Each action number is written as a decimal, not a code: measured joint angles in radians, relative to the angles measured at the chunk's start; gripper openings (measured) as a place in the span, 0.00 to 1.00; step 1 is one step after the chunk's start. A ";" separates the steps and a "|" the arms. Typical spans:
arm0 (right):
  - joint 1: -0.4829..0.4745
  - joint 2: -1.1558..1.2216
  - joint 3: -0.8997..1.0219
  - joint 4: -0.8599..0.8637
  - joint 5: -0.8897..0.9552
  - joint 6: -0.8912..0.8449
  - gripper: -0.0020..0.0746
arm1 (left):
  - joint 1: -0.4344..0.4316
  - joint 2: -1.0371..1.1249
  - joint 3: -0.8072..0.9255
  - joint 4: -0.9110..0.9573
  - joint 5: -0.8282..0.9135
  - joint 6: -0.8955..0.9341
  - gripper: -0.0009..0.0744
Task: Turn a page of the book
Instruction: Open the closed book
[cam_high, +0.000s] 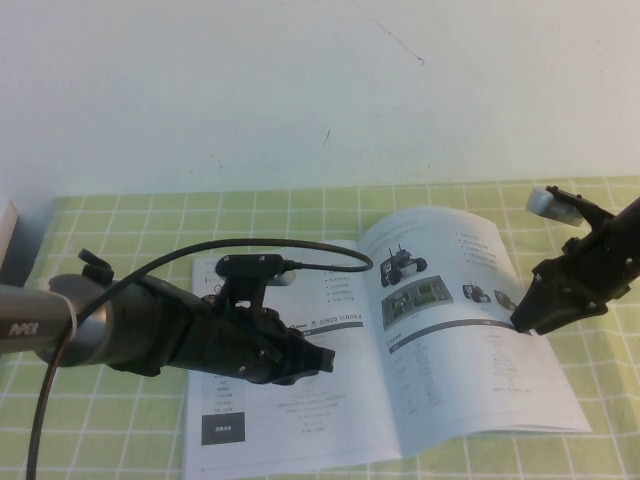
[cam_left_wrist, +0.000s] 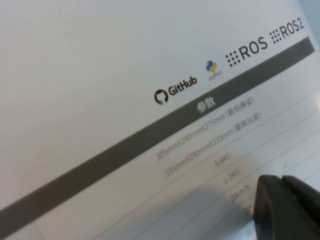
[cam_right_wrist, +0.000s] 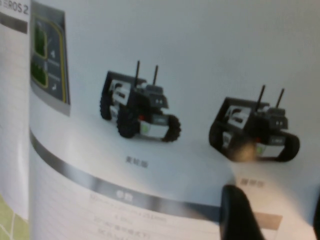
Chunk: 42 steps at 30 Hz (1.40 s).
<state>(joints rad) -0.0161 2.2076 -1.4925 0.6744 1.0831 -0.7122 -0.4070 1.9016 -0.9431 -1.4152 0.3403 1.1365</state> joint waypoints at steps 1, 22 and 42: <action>0.000 0.000 0.000 0.004 0.000 0.000 0.45 | 0.000 0.000 0.000 0.000 0.000 0.000 0.01; 0.002 0.002 0.000 0.106 0.000 -0.022 0.45 | 0.000 0.000 0.000 0.000 -0.001 -0.004 0.01; -0.025 -0.049 0.067 0.284 0.007 -0.173 0.41 | 0.000 0.000 0.000 0.000 -0.002 -0.006 0.01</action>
<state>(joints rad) -0.0414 2.1588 -1.4258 0.9586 1.0899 -0.8852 -0.4070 1.9016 -0.9431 -1.4152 0.3380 1.1308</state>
